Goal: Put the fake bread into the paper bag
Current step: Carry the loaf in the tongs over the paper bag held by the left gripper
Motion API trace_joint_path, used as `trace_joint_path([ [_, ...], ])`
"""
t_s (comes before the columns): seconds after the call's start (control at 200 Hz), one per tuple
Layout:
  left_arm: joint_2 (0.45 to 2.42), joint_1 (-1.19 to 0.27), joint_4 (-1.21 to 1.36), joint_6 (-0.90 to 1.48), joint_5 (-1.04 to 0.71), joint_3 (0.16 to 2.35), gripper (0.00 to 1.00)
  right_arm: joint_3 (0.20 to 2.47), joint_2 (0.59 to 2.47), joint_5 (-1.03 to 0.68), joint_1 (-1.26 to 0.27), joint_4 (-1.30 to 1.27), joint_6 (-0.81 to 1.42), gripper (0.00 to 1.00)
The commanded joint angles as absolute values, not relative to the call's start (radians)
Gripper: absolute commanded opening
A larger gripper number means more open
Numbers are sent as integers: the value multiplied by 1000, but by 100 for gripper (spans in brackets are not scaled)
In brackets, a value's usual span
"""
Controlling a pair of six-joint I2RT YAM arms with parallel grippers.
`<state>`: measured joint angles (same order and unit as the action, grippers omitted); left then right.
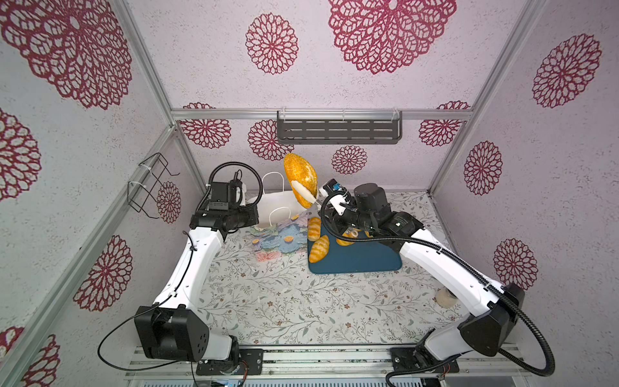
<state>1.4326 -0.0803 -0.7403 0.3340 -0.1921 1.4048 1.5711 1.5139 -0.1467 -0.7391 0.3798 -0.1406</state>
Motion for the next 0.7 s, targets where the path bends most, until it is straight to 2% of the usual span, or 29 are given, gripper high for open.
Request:
trace_joint_path([
  [0.0, 1419, -77, -727, 332, -204, 1400, 0, 1645, 1516, -161, -763, 289, -173, 10],
  [0.696, 1414, -79, -727, 333, -206, 1401, 0, 1707, 1641, -202, -795, 204, -228, 9],
])
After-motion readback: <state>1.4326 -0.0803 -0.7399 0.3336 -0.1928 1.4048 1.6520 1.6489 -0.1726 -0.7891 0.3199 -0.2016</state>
